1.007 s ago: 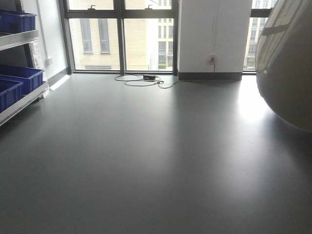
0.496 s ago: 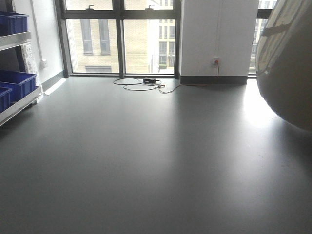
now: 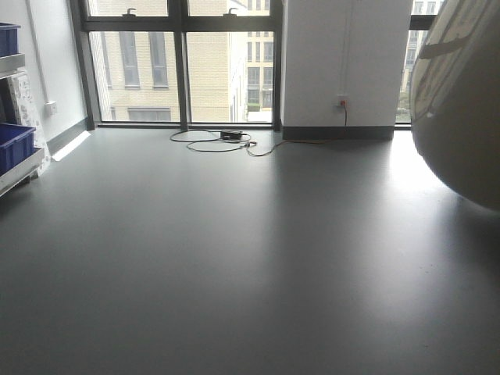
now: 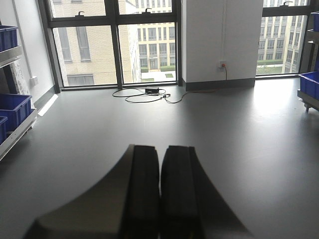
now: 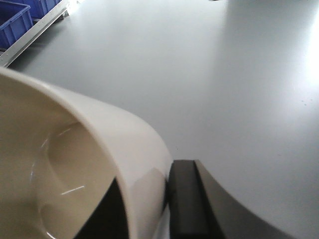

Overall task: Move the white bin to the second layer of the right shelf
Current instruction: 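Continue driving along the window wall holding the bin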

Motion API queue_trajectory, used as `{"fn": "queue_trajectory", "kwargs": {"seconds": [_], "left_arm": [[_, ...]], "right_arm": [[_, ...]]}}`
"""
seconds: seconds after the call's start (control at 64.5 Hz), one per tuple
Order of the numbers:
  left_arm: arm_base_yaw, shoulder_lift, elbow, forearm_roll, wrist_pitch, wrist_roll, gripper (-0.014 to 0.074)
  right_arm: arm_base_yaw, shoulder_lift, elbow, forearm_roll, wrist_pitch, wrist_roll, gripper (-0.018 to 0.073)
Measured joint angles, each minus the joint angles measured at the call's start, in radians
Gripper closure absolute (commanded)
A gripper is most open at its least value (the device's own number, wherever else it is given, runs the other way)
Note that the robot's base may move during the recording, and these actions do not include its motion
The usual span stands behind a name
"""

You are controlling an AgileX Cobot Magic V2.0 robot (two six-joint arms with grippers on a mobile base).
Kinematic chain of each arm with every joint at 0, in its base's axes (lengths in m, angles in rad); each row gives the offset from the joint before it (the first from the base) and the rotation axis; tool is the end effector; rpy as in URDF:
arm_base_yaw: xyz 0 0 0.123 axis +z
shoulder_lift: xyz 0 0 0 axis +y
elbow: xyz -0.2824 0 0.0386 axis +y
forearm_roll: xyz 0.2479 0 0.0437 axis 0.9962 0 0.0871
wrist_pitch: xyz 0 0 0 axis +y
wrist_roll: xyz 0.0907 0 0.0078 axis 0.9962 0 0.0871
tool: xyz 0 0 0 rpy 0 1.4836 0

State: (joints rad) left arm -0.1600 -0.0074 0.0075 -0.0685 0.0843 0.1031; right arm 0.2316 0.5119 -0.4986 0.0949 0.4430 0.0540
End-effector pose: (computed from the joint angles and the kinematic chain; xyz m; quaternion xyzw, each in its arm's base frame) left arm 0.0555 -0.0095 0.2033 0.0707 0.7025 -0.0463 0.7066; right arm 0.1023 0.0279 0.3026 -0.0493 0.8228 0.1209 0.5531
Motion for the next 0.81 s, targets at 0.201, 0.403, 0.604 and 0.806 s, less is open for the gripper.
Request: {"fn": "queue_trajectory", "kwargs": {"seconds": [0.201, 0.403, 0.604, 0.806], "left_arm": [[0.0, 0.0, 0.0, 0.0, 0.0, 0.0, 0.0512], [0.0, 0.0, 0.0, 0.0, 0.0, 0.0, 0.0512], [0.0, 0.0, 0.0, 0.0, 0.0, 0.0, 0.0512], [0.0, 0.0, 0.0, 0.0, 0.0, 0.0, 0.0512]], "right_arm": [[0.0, 0.0, 0.0, 0.0, 0.0, 0.0, 0.0502], [0.0, 0.0, 0.0, 0.0, 0.0, 0.0, 0.0502], [0.0, 0.0, 0.0, 0.0, 0.0, 0.0, 0.0502], [0.0, 0.0, 0.0, 0.0, 0.0, 0.0, 0.0502]]}}
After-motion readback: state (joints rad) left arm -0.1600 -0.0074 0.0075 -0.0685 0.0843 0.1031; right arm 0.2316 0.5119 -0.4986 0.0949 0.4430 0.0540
